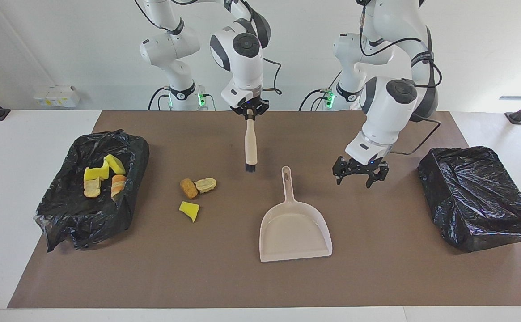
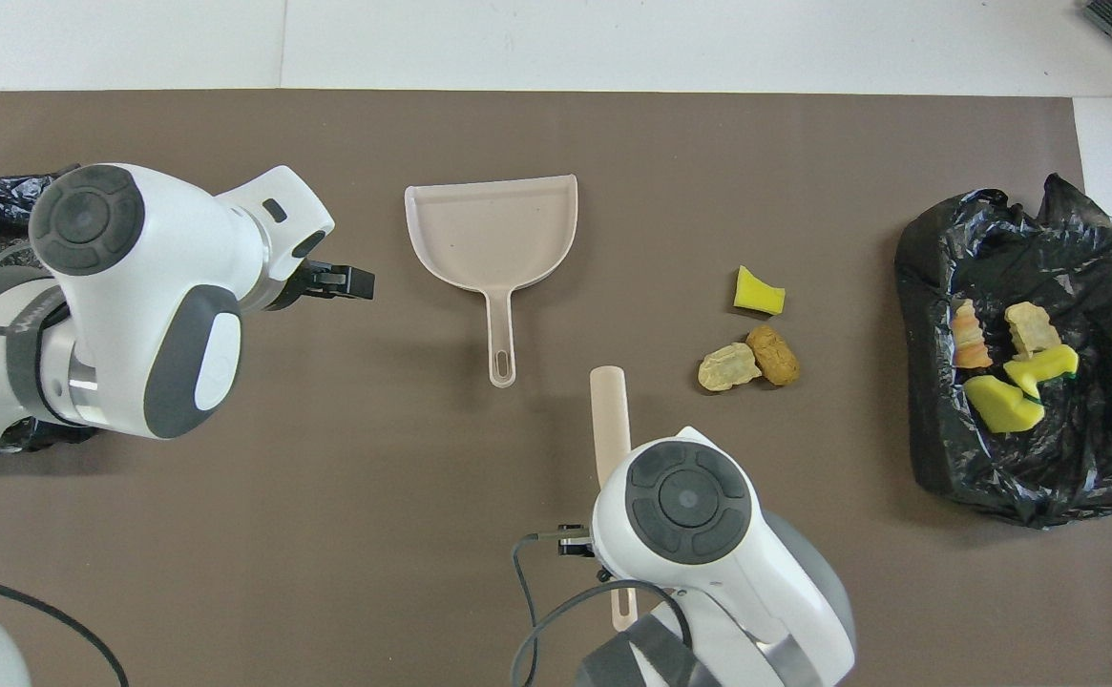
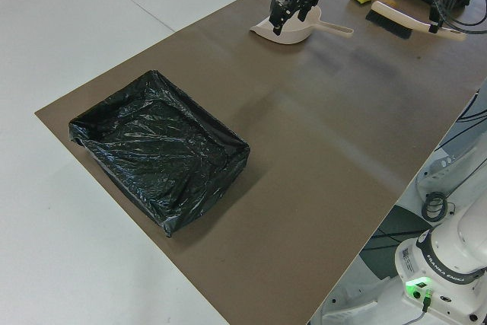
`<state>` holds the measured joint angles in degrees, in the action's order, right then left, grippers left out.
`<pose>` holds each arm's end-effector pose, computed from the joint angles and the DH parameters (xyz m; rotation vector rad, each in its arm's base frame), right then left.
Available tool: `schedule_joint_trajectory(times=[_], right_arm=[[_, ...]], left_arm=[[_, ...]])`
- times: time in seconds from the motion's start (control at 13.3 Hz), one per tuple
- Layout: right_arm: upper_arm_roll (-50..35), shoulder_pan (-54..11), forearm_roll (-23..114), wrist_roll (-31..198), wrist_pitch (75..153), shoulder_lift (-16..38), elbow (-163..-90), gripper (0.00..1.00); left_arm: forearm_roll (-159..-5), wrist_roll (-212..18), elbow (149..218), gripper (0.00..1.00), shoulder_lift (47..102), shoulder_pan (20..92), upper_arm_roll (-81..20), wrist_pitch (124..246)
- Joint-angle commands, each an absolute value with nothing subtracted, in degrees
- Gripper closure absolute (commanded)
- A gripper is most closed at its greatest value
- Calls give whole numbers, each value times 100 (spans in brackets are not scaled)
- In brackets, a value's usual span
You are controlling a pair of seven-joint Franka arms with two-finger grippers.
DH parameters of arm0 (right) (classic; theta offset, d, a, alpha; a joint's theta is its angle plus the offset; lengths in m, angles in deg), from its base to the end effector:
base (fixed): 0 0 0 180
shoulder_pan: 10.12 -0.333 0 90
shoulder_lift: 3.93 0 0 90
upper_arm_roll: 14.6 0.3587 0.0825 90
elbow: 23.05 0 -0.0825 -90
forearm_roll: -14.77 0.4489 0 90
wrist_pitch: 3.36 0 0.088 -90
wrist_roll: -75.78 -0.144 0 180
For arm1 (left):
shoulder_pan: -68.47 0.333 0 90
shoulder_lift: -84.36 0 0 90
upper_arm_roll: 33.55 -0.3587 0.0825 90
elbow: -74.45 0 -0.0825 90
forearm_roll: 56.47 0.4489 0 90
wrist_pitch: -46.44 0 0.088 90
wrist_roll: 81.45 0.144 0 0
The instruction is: Sweep and dump trash in bin
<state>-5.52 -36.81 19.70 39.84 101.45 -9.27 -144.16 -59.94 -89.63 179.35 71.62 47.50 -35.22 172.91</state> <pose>0.4384 0.3293 0.4184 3.0678 -0.0538 -0.2994 0.6634 -0.2374 0.4009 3.0437 -0.2487 0.2129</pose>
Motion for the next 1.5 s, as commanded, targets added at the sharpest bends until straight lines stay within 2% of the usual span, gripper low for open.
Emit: schedule_joint_trajectory(times=[0.0, 0.38, 0.6, 0.68, 0.75, 0.83, 0.9, 1.13, 1.43], right_arm=[[-493, -3018, 1129, 4325, 9991, -1018, -14469, 100], [-485, -1217, 274, 6738, 10535, -649, -14504, 100], [-476, -862, 54, 7033, 10957, -333, -14653, 100], [-458, -853, 36, 7041, 11019, -315, -14714, 100], [-450, -871, 36, 7076, 11046, -349, -14776, 100], [-441, -906, 62, 7085, 11037, -358, -14863, 100], [-441, -932, 140, 7007, 11063, -306, -14977, 100], [-441, -1115, 1140, 6971, 11266, -235, -15040, 100], [-441, -1572, 2318, 6875, 11292, -104, -14970, 100]], left_arm=[[-5972, -9829, 17535, 0, 6714, 4099, -3601, 17361], [-5946, -10903, 17579, 0, 6389, 3332, -3610, 17932], [-5893, -11344, 17517, 0, 6116, 3015, -3627, 18004], [-5893, -11353, 17508, 27, 6124, 3015, -3627, 17951], [-5893, -11353, 17517, 66, 6142, 3041, -3627, 17933], [-5893, -11327, 17517, 92, 6168, 3076, -3627, 17925], [-5893, -11301, 17517, 100, 6194, 3085, -3662, 17924], [-5893, -11274, 17500, 100, 6300, 3287, -3680, 17855], [-5884, -10713, 17298, 100, 6686, 3883, -3715, 16908]])
